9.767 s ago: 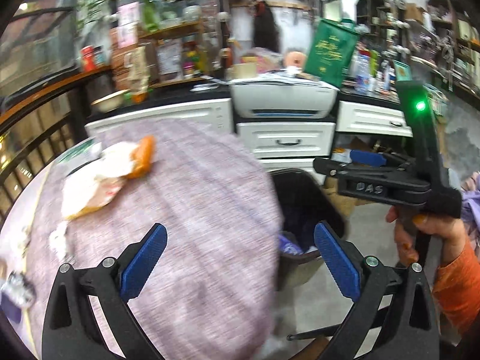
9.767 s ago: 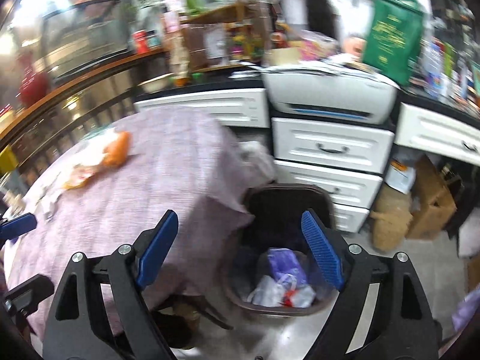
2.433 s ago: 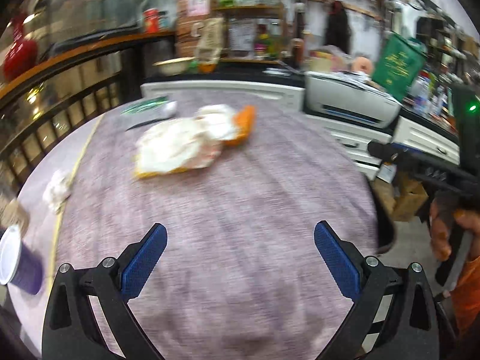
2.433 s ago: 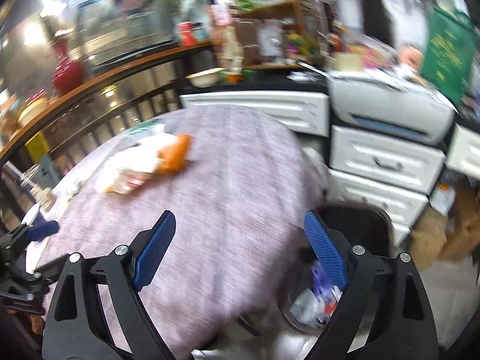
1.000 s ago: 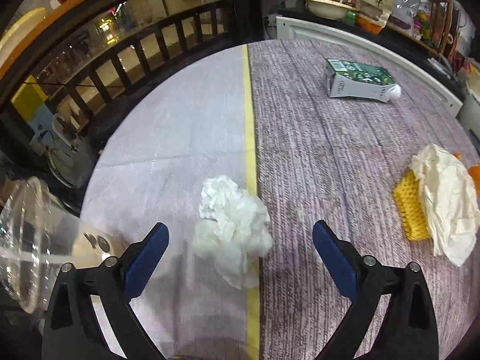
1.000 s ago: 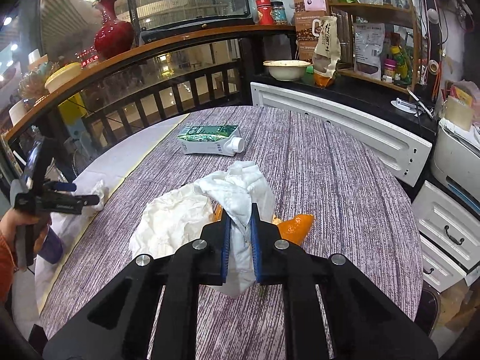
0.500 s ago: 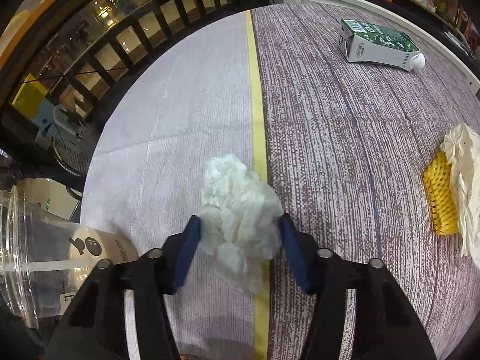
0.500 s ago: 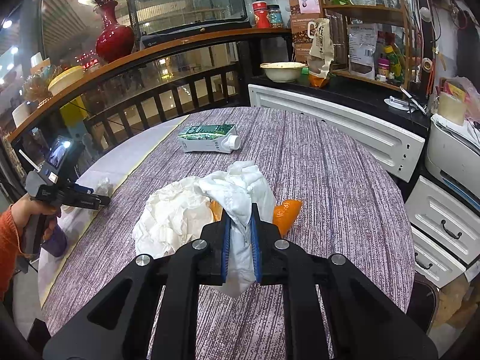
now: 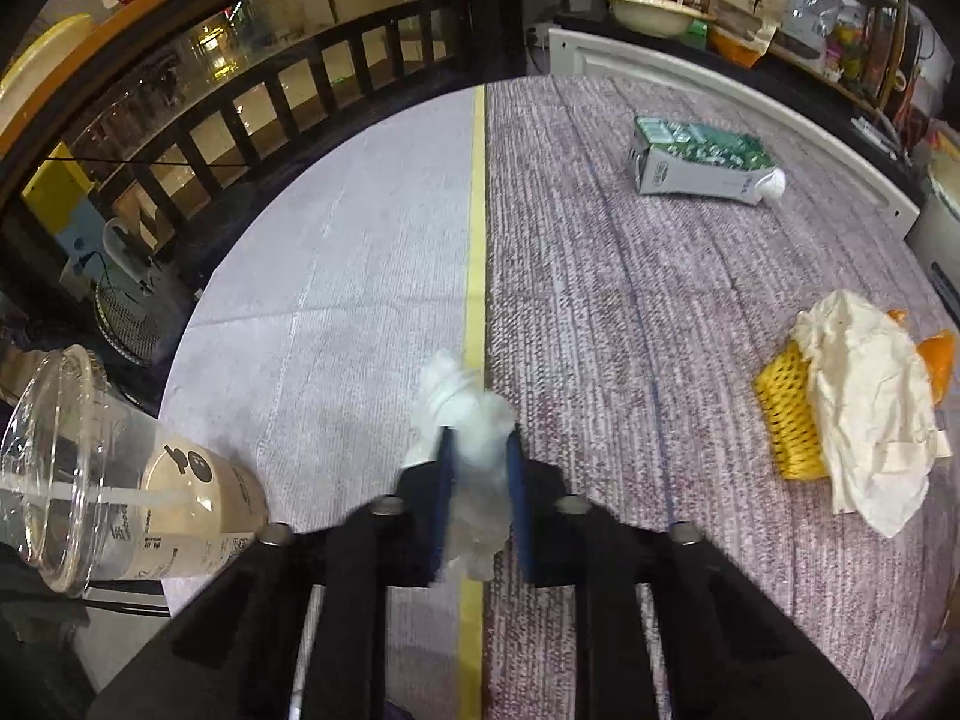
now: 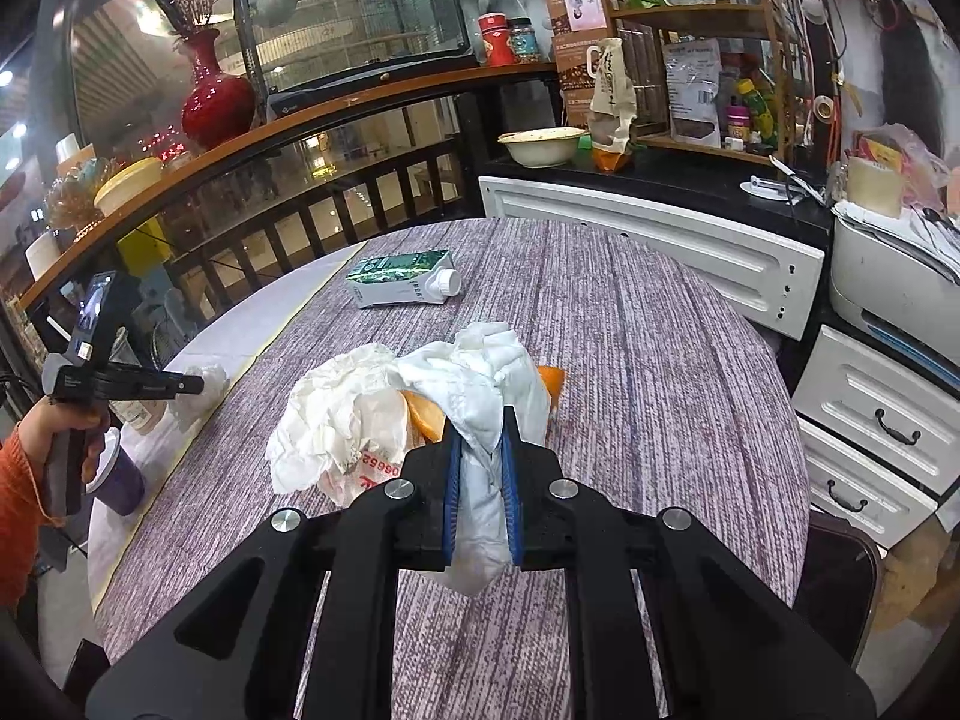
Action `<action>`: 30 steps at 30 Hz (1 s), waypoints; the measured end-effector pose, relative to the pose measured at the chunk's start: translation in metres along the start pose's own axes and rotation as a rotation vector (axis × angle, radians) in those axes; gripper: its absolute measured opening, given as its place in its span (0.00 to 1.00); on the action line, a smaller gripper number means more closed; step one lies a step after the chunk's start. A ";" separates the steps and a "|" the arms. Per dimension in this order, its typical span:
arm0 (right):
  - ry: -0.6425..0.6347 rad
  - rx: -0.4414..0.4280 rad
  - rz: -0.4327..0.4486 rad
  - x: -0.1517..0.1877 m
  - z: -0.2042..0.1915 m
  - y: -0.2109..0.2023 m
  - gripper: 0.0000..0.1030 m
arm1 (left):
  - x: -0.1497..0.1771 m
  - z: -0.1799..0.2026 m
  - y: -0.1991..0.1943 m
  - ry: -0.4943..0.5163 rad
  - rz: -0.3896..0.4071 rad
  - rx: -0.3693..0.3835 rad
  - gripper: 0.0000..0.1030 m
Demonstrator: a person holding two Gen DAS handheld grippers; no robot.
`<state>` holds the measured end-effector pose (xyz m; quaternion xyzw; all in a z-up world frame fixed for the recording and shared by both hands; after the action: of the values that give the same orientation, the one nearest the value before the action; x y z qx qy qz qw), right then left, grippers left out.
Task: Collect trash
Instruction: 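Carry both tissues over the bin and release them from both tools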
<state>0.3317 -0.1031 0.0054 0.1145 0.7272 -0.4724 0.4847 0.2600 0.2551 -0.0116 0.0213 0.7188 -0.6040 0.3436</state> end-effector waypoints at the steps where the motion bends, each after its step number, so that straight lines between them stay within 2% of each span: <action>1: 0.002 0.002 0.001 0.001 0.001 -0.002 0.13 | 0.001 0.002 -0.006 -0.009 0.012 0.021 0.08; 5: 0.012 0.022 0.014 0.009 0.010 -0.015 0.13 | 0.004 0.014 -0.026 0.004 0.056 0.064 0.08; 12: 0.038 0.035 0.024 0.025 0.023 -0.033 0.13 | 0.017 0.041 -0.051 0.031 0.089 0.150 0.08; 17: 0.050 0.067 0.041 0.036 0.034 -0.051 0.13 | 0.028 0.071 -0.078 0.064 0.136 0.239 0.07; 24: 0.105 0.138 0.043 0.064 0.068 -0.081 0.13 | 0.051 0.131 -0.119 0.156 0.192 0.376 0.07; 30: 0.193 0.227 -0.016 0.108 0.114 -0.096 0.13 | 0.069 0.189 -0.143 0.250 0.204 0.492 0.07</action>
<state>0.2852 -0.2759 -0.0367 0.2076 0.7133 -0.5421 0.3929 0.2317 0.0229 0.0682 0.2505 0.5816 -0.7153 0.2956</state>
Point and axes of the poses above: each gripper's, at about its wrist camera, not at the fingertips, and y roughly the way its jaws point, z to its right, x to its underside, the point moved 2 cm from there along y, roughly the way its jaws point, and after that the axes turned 8 degrees about -y, right-handed, at the moved point
